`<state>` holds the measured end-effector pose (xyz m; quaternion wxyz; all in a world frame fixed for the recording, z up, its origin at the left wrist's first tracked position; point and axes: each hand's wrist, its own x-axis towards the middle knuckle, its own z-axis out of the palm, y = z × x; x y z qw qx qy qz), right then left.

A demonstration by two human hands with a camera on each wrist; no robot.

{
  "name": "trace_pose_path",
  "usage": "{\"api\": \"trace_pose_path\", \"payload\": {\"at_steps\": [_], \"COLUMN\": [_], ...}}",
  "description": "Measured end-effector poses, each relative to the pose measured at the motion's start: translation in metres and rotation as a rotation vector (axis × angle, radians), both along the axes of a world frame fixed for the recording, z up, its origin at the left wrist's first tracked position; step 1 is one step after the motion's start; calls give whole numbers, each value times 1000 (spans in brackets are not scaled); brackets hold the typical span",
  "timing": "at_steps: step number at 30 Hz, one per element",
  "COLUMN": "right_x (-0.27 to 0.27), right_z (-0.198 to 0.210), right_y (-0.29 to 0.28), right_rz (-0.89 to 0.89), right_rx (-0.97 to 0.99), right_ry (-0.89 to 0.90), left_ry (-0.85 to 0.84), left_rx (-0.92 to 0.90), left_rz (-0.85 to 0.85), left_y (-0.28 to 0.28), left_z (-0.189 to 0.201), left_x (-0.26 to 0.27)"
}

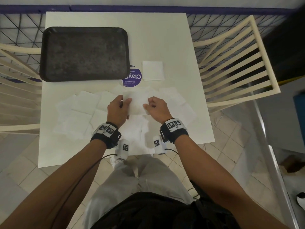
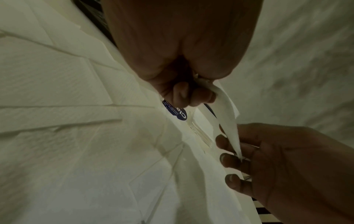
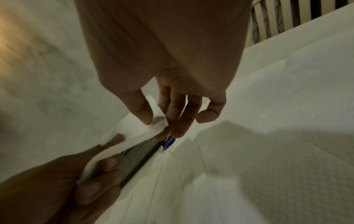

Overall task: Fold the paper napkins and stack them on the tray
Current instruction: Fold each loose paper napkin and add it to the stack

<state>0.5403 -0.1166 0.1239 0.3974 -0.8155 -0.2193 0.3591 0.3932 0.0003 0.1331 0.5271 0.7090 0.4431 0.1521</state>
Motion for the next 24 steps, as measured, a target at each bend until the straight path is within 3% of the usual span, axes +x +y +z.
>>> {"api": "trace_pose_path", "payload": {"at_steps": [5, 11, 16, 24], "right_x": [17, 84, 136, 166], "right_z": [-6, -6, -9, -29], "right_y": [5, 35, 68, 101], "right_rz": [-50, -167, -152, -140], "right_rx": [14, 19, -104, -212], "right_ry": [-38, -98, -190, -199], "left_ry": [17, 87, 144, 180], "left_rx": [-48, -129, -177, -196], "left_rz": [31, -39, -48, -24], "left_y": [2, 4, 5, 12], "left_z": [-6, -20, -33, -42], "left_x": [10, 13, 15, 22]}}
